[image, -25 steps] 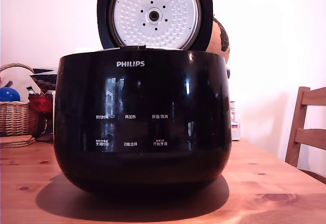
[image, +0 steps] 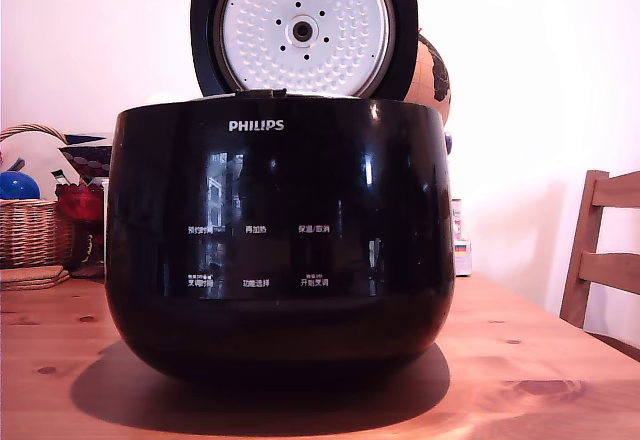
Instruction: Close the rice cooker by pressing the lid down with medium force
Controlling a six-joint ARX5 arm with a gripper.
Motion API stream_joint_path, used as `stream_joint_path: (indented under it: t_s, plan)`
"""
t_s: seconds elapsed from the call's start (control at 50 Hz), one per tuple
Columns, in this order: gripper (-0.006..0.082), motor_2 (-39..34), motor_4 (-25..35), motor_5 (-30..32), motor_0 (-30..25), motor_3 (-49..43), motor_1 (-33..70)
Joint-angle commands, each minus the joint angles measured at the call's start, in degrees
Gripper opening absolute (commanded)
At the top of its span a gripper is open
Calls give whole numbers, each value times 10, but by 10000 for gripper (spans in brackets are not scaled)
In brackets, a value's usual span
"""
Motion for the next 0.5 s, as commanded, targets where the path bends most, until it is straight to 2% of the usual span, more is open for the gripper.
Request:
stream_joint_path:
  t_s: [0.0, 0.14, 0.26, 0.48]
  plan:
    - [-19, -5, 2, -2, 1, 31, 5]
    - [-19, -5, 15, -15, 1, 106, 6]
    - [-19, -5, 50, -26, -3, 153, 14]
    - [-19, -5, 105, -63, -19, 208, 42]
